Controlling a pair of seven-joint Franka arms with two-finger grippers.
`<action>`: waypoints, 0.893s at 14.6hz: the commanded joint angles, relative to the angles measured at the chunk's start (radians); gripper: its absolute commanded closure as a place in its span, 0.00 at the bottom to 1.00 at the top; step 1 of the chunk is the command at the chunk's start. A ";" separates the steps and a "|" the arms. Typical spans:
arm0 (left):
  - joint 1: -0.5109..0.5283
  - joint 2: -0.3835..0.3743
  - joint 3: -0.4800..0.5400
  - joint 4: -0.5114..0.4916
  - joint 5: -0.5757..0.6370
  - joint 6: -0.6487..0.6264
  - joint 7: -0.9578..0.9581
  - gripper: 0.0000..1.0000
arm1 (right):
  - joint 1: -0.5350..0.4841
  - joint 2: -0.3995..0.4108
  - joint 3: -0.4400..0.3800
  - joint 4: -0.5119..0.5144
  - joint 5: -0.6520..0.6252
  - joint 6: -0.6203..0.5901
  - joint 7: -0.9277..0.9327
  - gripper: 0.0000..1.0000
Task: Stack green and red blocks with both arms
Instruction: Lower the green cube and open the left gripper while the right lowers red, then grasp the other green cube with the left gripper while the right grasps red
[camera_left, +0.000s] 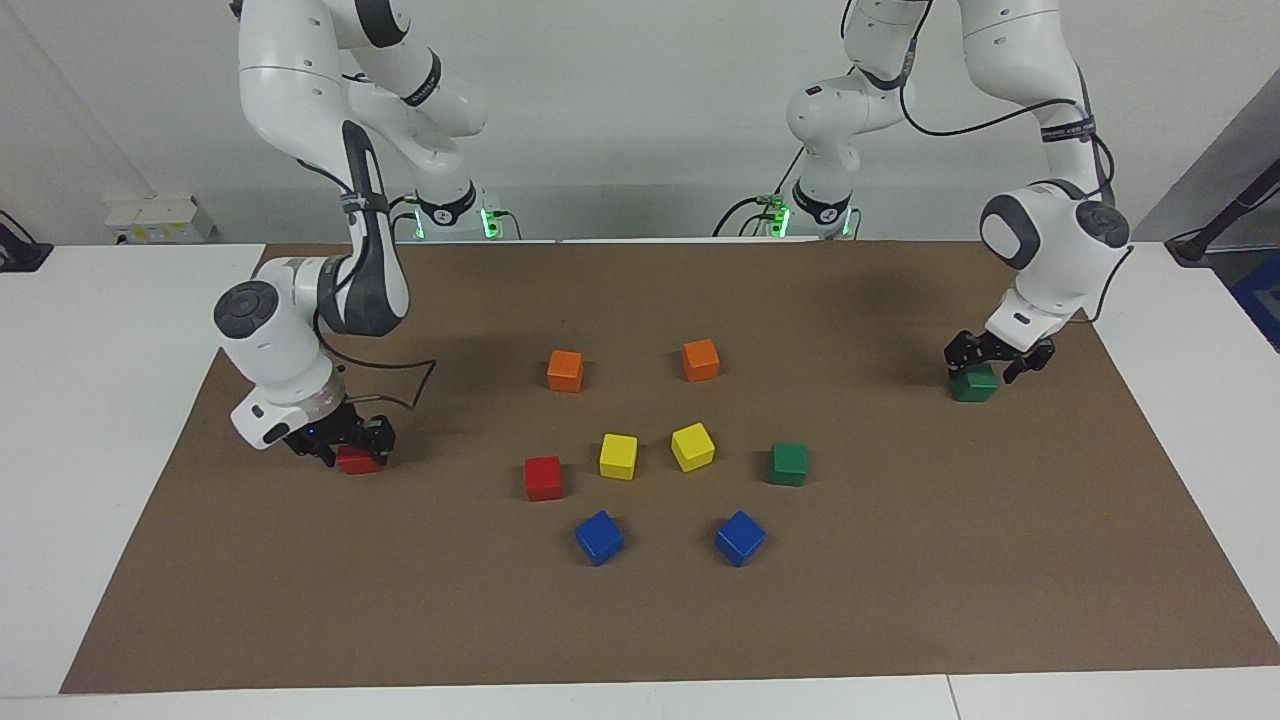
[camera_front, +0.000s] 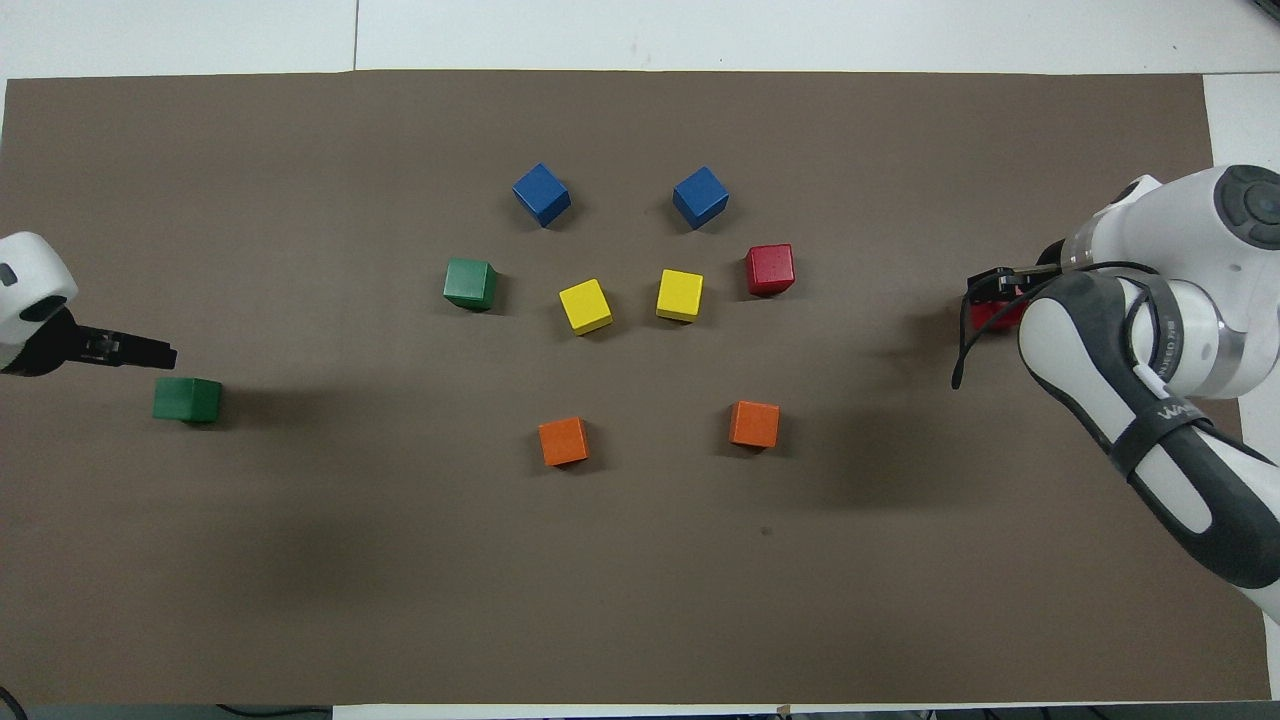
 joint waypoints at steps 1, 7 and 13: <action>-0.139 0.080 0.004 0.191 -0.009 -0.126 -0.172 0.00 | -0.004 -0.075 0.010 0.095 0.005 -0.200 -0.026 0.00; -0.398 0.187 0.007 0.338 -0.054 -0.119 -0.300 0.00 | 0.157 0.008 0.013 0.466 -0.078 -0.530 0.130 0.00; -0.520 0.353 0.010 0.386 -0.031 -0.031 -0.312 0.00 | 0.325 0.063 0.015 0.524 -0.073 -0.468 0.338 0.00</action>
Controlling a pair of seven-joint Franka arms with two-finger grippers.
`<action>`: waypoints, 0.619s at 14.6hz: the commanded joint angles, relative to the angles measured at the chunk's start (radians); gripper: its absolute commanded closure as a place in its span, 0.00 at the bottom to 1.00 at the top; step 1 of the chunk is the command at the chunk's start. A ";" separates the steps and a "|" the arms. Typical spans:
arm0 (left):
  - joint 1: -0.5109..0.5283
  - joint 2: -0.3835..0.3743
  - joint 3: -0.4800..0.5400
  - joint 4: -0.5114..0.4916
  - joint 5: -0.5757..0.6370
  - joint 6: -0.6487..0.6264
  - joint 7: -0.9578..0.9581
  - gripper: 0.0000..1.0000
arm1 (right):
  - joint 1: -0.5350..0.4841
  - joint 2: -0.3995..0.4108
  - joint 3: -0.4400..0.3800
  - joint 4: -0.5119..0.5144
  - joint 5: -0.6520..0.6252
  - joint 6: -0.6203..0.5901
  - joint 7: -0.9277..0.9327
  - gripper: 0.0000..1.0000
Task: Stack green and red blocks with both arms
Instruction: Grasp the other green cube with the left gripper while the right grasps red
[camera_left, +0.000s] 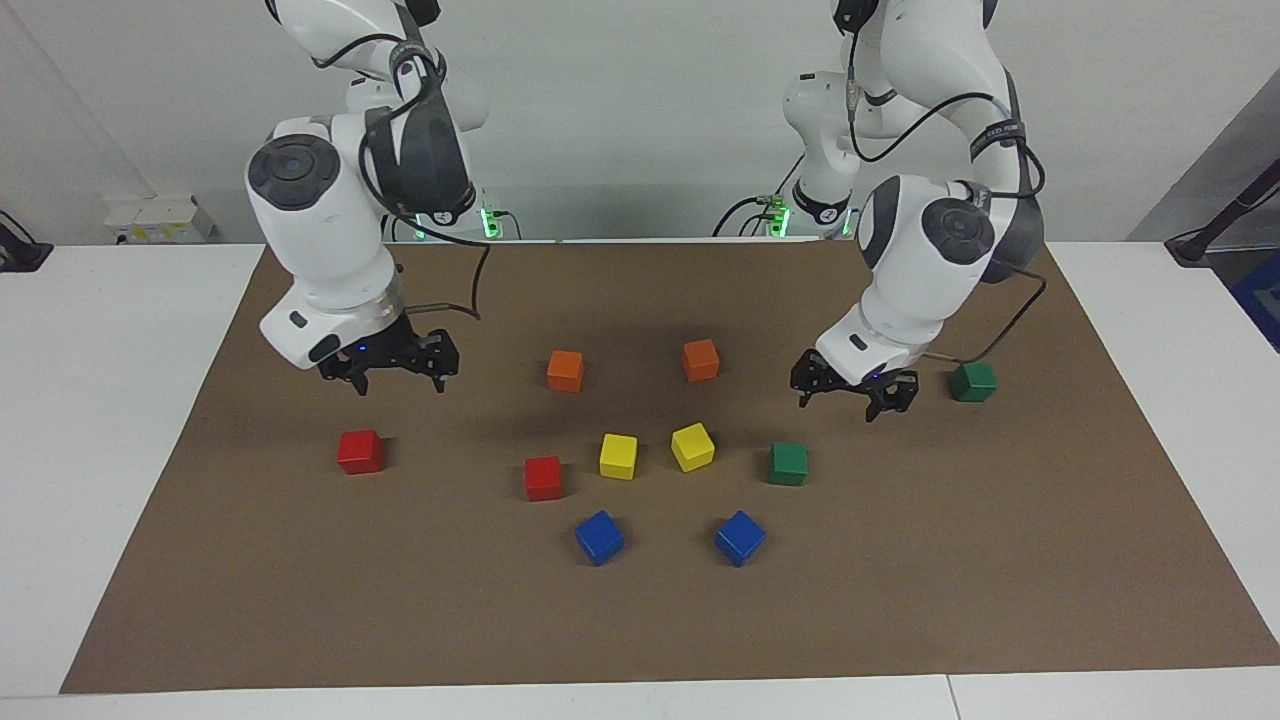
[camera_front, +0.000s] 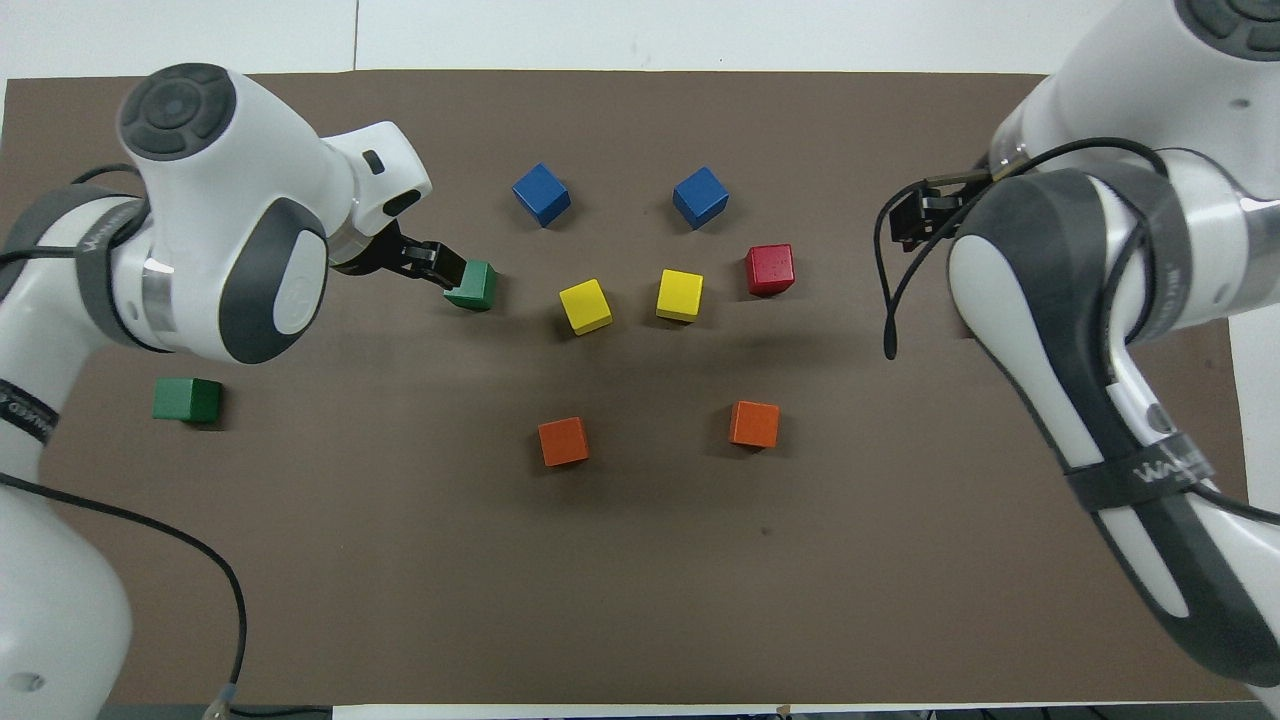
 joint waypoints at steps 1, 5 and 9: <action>-0.049 0.090 0.022 0.052 0.019 0.060 -0.003 0.00 | 0.042 0.065 0.003 0.054 -0.015 0.037 0.055 0.00; -0.050 0.137 0.022 0.047 0.056 0.126 -0.001 0.00 | 0.095 0.154 0.003 0.125 -0.015 0.045 0.138 0.01; -0.050 0.137 0.021 -0.014 0.061 0.196 -0.004 0.00 | 0.105 0.199 0.003 0.123 -0.016 0.092 0.164 0.01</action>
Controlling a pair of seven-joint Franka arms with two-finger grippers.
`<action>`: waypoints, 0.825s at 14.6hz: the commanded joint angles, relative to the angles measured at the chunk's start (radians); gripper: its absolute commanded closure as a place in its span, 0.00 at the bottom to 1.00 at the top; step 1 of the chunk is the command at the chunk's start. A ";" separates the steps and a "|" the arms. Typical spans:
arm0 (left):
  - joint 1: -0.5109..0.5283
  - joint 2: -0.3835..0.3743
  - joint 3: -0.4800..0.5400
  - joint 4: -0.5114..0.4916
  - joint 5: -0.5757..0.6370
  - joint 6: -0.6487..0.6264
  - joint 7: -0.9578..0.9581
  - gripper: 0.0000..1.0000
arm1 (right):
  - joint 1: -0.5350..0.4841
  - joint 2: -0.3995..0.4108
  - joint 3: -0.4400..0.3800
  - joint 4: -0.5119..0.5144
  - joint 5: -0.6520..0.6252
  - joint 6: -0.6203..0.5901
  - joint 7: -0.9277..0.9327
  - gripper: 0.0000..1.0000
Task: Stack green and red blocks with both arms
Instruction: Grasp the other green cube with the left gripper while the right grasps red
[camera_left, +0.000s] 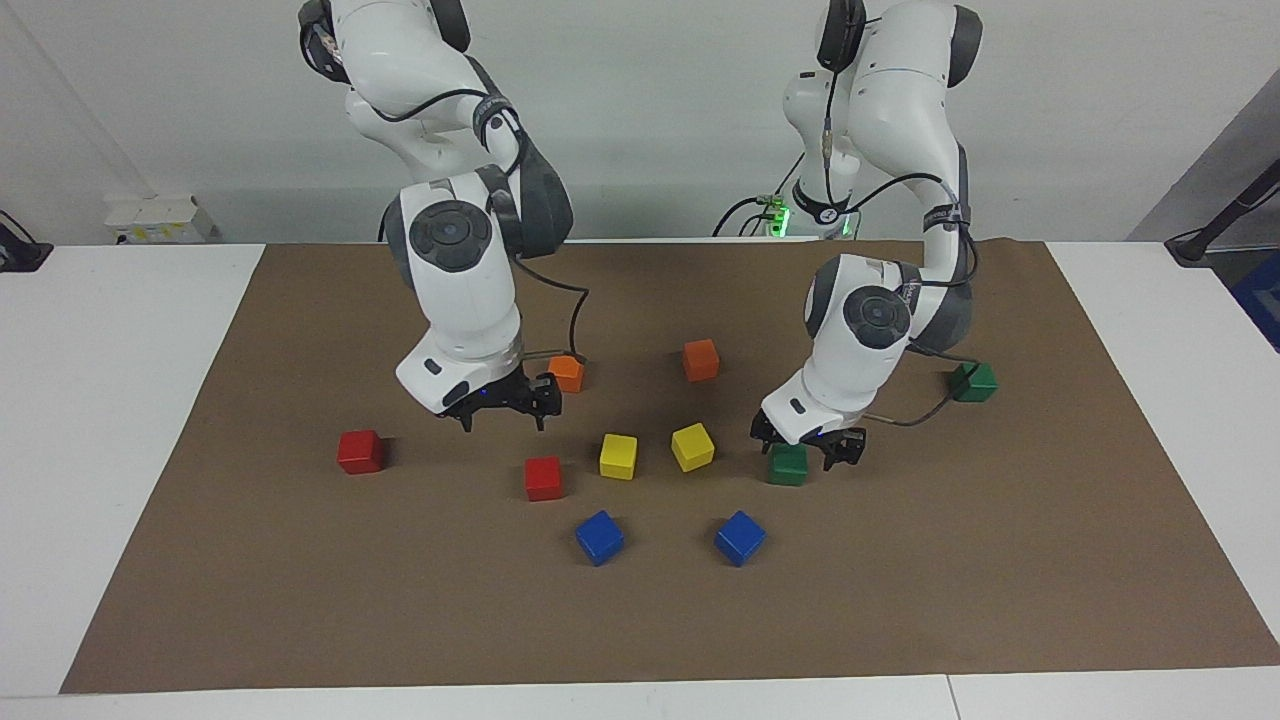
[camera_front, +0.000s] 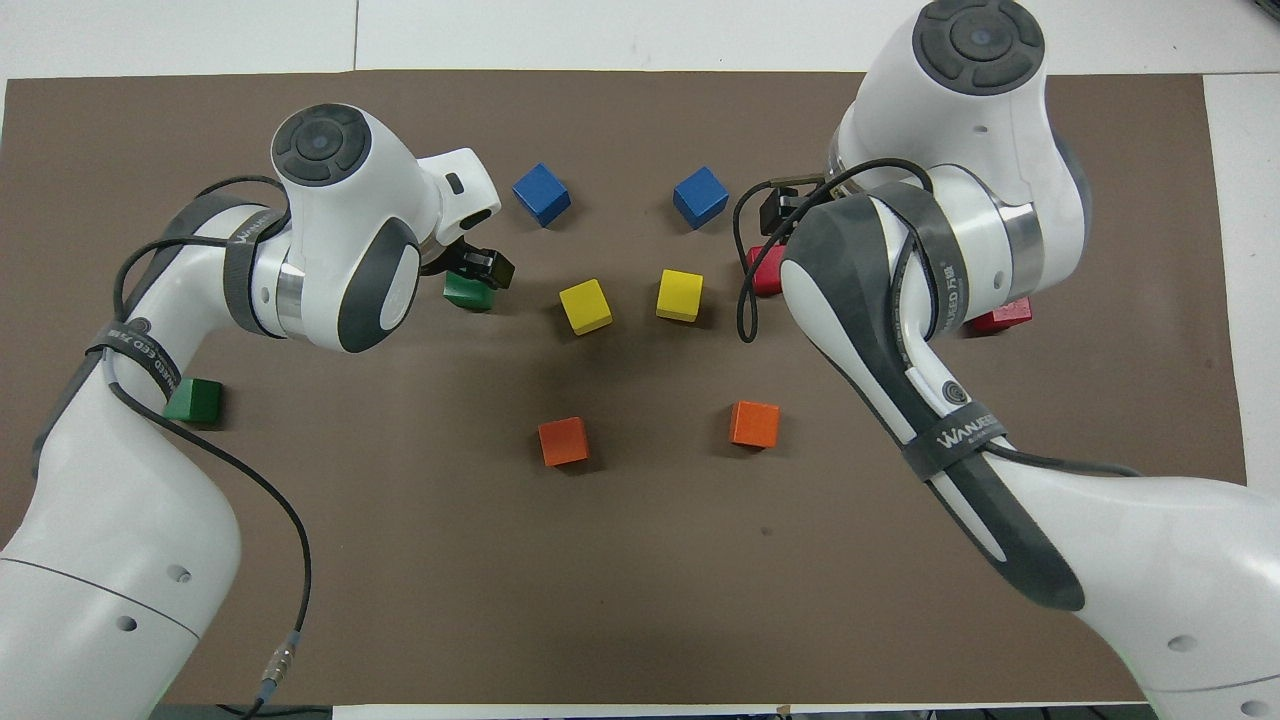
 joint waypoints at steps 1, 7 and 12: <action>-0.015 0.003 0.015 -0.052 0.021 0.078 -0.005 0.00 | 0.001 0.045 0.002 0.037 -0.017 0.032 0.034 0.01; -0.027 -0.002 0.015 -0.121 0.021 0.161 -0.063 0.00 | 0.015 0.080 0.002 0.013 -0.008 0.146 0.041 0.01; -0.037 -0.013 0.018 -0.146 0.022 0.167 -0.094 1.00 | 0.018 0.088 0.002 -0.076 -0.008 0.245 0.041 0.01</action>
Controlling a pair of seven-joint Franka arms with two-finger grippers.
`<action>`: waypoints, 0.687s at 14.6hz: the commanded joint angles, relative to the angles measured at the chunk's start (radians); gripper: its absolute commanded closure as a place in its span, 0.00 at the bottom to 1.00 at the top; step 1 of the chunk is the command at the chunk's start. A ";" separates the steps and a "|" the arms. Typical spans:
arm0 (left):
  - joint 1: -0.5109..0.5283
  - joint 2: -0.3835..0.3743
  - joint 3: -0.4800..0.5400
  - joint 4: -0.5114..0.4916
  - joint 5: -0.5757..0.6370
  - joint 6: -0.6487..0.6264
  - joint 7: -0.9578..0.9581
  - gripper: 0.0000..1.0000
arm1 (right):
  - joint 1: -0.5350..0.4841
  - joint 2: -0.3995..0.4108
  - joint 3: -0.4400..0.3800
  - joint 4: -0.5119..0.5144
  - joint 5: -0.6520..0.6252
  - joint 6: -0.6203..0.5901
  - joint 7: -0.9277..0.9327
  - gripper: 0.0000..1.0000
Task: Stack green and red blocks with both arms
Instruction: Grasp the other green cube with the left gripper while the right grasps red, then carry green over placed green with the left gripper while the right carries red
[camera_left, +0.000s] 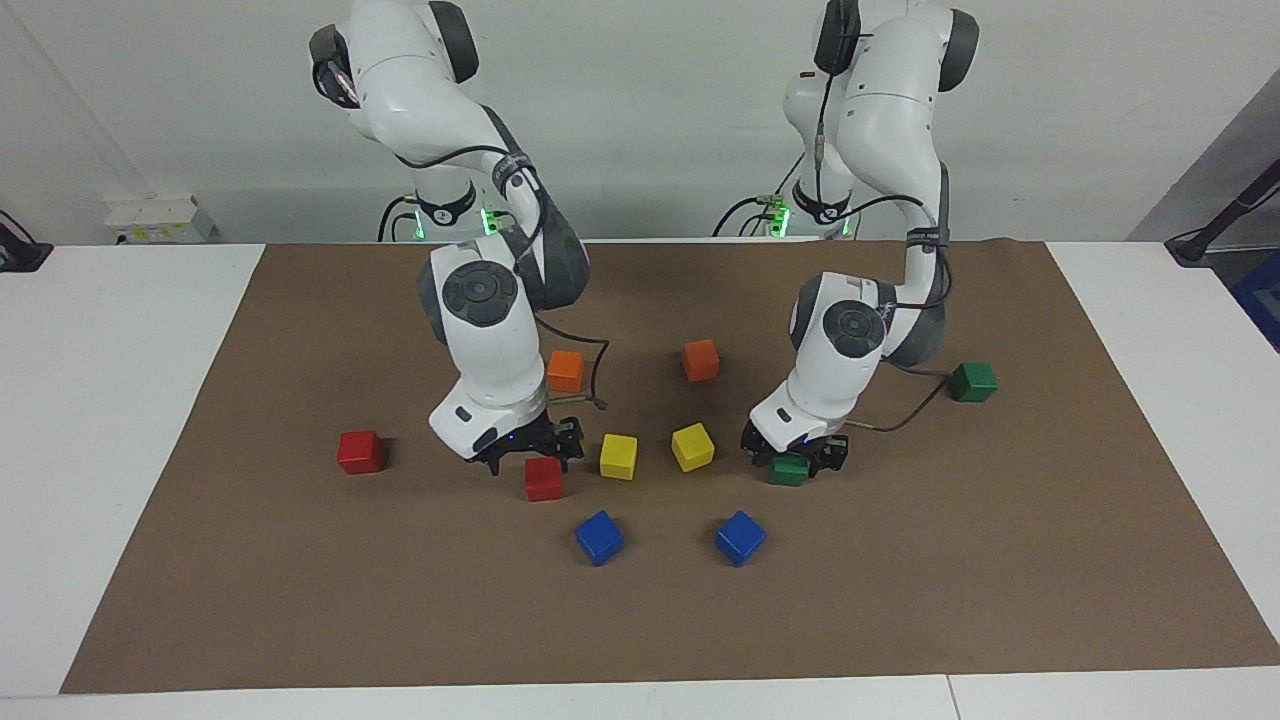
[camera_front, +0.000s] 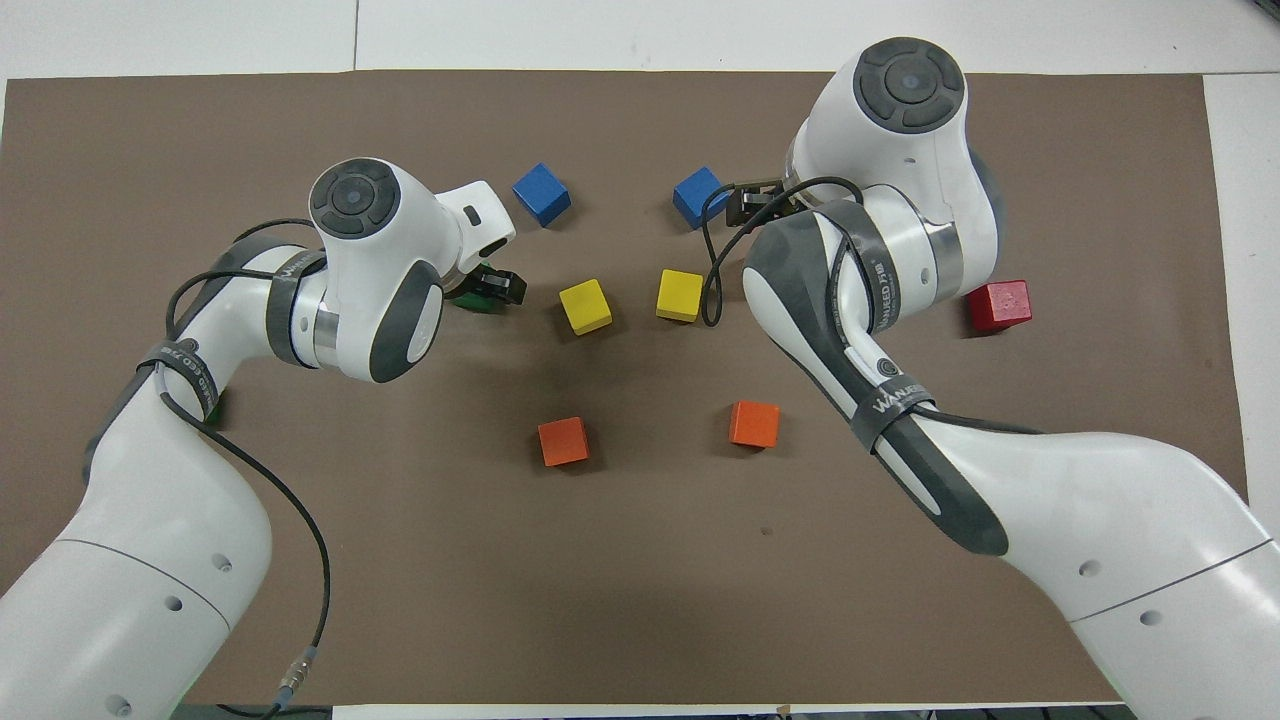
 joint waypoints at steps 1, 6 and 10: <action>-0.019 -0.023 0.018 -0.018 0.023 -0.020 -0.028 1.00 | 0.003 -0.005 0.002 -0.069 -0.009 0.064 0.027 0.01; 0.014 -0.084 0.018 0.065 0.015 -0.195 -0.029 1.00 | 0.009 -0.010 0.002 -0.164 -0.009 0.132 0.027 0.01; 0.123 -0.241 0.014 0.057 0.005 -0.364 -0.005 1.00 | 0.007 -0.016 0.002 -0.203 -0.008 0.167 0.027 0.01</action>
